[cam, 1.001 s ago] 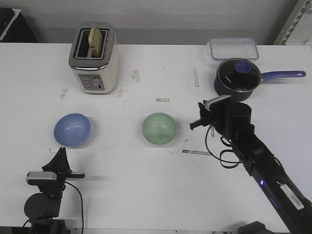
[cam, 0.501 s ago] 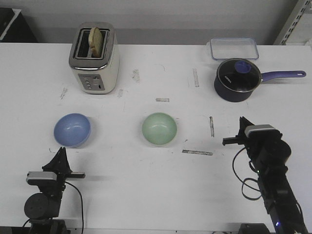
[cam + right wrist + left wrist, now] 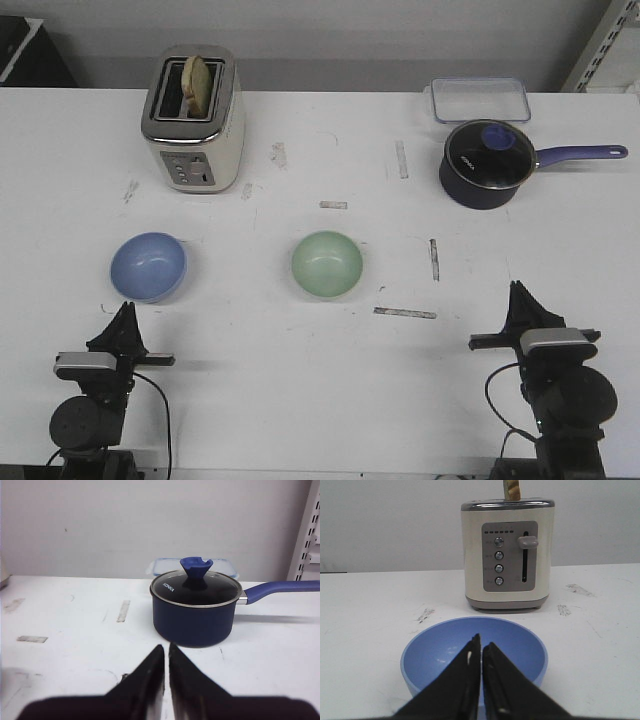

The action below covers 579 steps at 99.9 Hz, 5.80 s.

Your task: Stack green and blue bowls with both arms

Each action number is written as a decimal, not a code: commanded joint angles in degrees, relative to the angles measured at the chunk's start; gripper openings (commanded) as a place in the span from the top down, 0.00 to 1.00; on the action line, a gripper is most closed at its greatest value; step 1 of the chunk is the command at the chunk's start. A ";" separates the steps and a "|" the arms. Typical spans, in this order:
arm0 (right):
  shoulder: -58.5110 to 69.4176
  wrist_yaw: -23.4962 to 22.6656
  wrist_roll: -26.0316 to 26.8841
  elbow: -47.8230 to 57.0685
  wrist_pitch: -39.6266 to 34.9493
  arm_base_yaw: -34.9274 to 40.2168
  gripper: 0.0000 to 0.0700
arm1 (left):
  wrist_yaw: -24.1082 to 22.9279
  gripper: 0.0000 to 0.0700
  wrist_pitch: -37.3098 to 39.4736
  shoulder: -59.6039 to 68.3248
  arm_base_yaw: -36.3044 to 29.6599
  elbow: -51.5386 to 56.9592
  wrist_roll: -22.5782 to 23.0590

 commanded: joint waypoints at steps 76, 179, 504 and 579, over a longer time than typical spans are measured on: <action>-9.35 0.02 0.74 0.24 0.15 0.02 0.99 | 0.26 1.00 0.92 -0.11 0.04 -1.25 0.70; -9.35 0.02 0.74 0.24 0.17 0.02 0.99 | -0.59 1.00 -17.81 20.92 0.04 25.68 -3.19; -9.35 0.02 0.74 0.24 0.17 0.02 0.99 | 18.71 1.00 -48.65 90.84 21.03 66.42 -13.77; -9.35 0.02 0.74 0.24 0.17 0.02 0.99 | 18.75 1.00 -54.27 90.82 -8.98 86.03 -25.99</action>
